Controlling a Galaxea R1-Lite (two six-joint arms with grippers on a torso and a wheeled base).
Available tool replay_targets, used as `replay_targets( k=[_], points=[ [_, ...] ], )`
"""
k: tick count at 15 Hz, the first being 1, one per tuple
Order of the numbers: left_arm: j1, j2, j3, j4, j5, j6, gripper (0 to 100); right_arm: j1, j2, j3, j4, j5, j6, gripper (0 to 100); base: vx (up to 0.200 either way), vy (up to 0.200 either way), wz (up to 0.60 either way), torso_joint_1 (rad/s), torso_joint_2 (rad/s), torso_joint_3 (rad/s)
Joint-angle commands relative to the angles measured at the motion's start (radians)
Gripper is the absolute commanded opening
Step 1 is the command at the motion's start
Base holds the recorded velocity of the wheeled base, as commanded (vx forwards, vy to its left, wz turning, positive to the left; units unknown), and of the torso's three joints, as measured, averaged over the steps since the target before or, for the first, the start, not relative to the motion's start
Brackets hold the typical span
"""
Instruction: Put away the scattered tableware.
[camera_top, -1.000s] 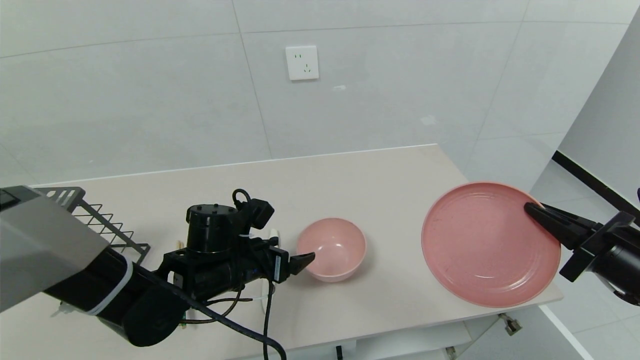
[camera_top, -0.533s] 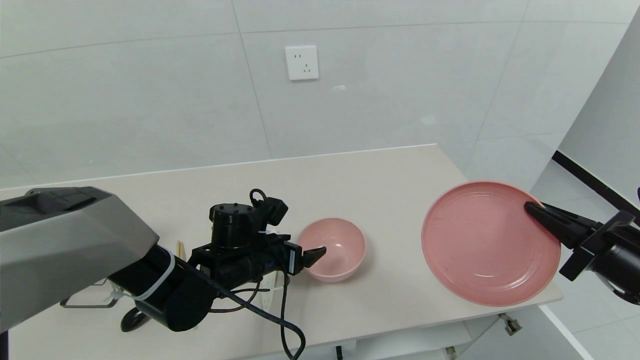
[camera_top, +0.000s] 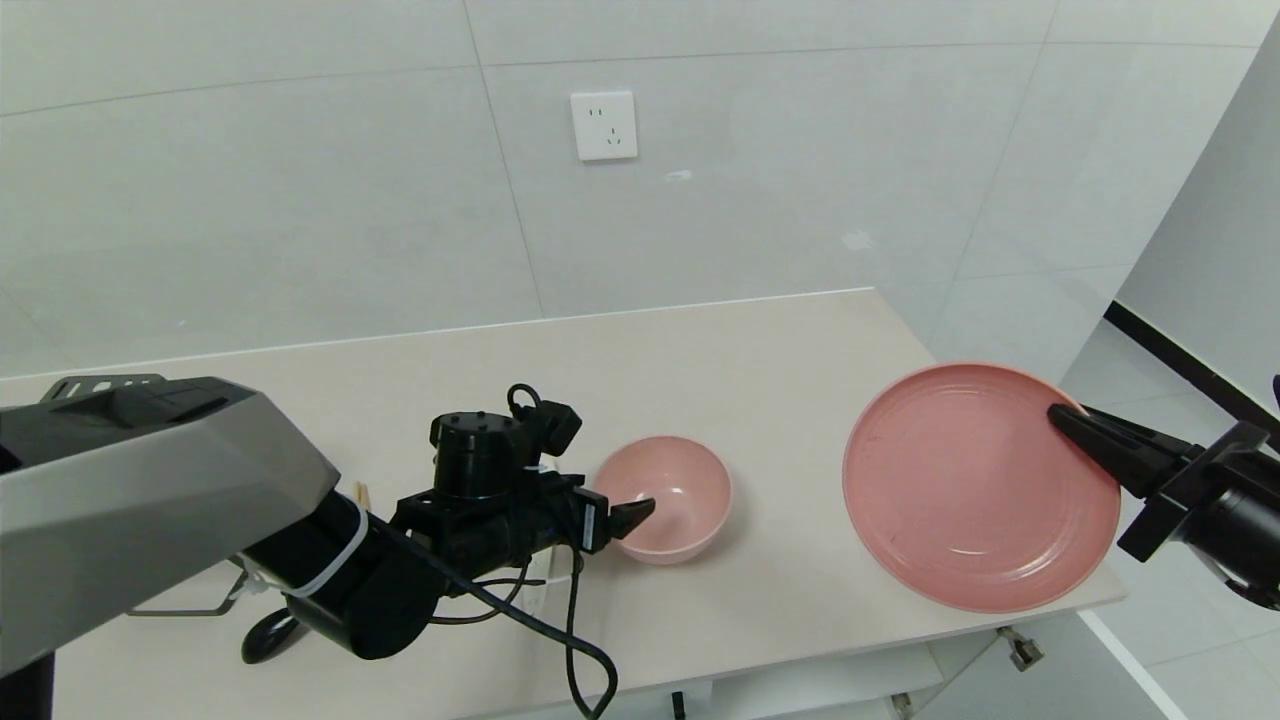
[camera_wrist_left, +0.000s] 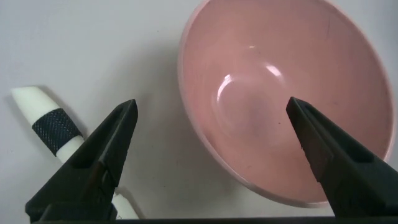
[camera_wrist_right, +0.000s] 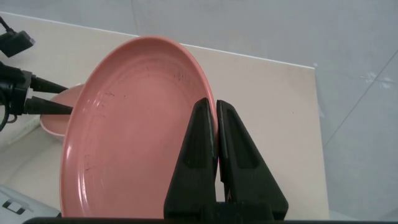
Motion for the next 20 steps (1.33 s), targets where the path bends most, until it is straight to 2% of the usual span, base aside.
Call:
replay_targets(
  k=[1, 6, 7, 16, 18, 20],
  points=[
    [0.000, 0.010, 0.000, -0.002, 0.000, -0.001, 100, 0.000, 0.002, 0.000, -0.001, 0.001, 0.000, 0, 0.000, 0.000, 0.00, 0.000, 0.00, 0.000],
    [-0.006, 0.036, 0.005, -0.001, -0.008, -0.001, 100, 0.000, 0.000, 0.000, -0.001, 0.001, -0.001, 0, 0.000, 0.000, 0.00, 0.000, 0.00, 0.000],
    [-0.006, 0.038, 0.005, -0.001, -0.008, -0.001, 0, 0.000, 0.000, 0.002, -0.001, 0.001, -0.003, 0, 0.000, 0.000, 0.00, 0.000, 0.00, 0.000],
    [0.001, -0.192, 0.017, -0.015, 0.004, 0.010, 0, 0.000, 0.002, 0.000, -0.001, 0.001, -0.003, 0, 0.000, 0.000, 0.00, 0.000, 0.00, 0.000],
    [0.021, -0.297, 0.055, -0.082, 0.015, 0.033, 0, 0.000, 0.002, 0.003, -0.001, 0.001, -0.003, 0, 0.000, 0.000, 0.00, 0.000, 0.00, 0.000],
    [0.034, -0.350, 0.138, -0.151, 0.018, 0.050, 0, 0.000, -0.026, 0.029, -0.001, 0.001, 0.000, 0, 0.000, 0.000, 0.00, 0.000, 0.00, 0.000]
  ],
)
